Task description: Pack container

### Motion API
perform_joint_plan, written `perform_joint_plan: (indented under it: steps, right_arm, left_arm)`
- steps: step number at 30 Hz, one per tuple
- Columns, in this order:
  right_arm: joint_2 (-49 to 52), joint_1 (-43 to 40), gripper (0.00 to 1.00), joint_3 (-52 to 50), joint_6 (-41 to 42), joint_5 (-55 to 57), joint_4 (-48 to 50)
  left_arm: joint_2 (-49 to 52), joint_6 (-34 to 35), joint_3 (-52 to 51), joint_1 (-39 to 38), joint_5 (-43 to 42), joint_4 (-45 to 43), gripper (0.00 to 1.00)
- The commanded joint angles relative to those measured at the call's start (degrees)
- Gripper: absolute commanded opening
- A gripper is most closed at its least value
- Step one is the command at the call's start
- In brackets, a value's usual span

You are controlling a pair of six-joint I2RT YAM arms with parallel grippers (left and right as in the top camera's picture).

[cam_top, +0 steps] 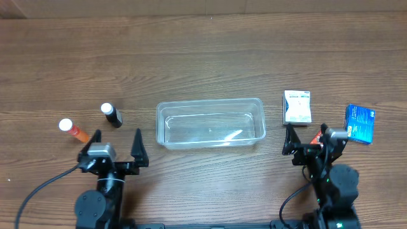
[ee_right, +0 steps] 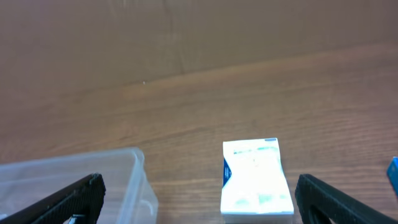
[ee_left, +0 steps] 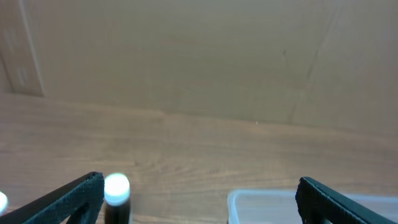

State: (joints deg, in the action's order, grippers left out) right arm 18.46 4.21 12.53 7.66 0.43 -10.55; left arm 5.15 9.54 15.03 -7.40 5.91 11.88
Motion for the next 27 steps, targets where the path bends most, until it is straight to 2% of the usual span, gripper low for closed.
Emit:
perform_joint_plan:
  steps: [1,4,9,13,16,22,27]
  right_arm:
    - [11.47,0.22,1.0,12.76,-0.02,0.52,-4.79]
    - [21.7,0.22,1.0,23.89,-0.42,0.0,-13.25]
    - [38.97,0.22,1.0,44.33,-0.66,-0.59,-30.29]
    - [47.95,0.22,1.0,55.74,0.09,-0.63,-43.39]
    - [49.94,0.22,1.0,58.86,0.22,-1.18,-46.56]
    - [49.92,-0.13,1.0,58.86,0.24,-0.35,-47.54]
    - [49.92,-3.08,1.0,58.86,2.05,-0.59,-48.02]
  left_arm:
    - [10.62,1.64,12.33,0.42,2.19,6.19,1.0]
    - [20.98,1.62,22.23,0.42,2.32,12.83,1.0]
    - [41.53,1.6,43.6,0.42,3.1,30.49,1.0]
    - [55.12,1.62,58.82,0.42,3.13,48.39,1.0]
    - [60.52,1.68,62.03,0.42,2.47,56.65,1.0]
    - [63.71,4.74,62.9,1.7,0.72,57.11,1.0]
    - [66.38,5.7,68.02,11.37,-1.7,54.4,1.0]
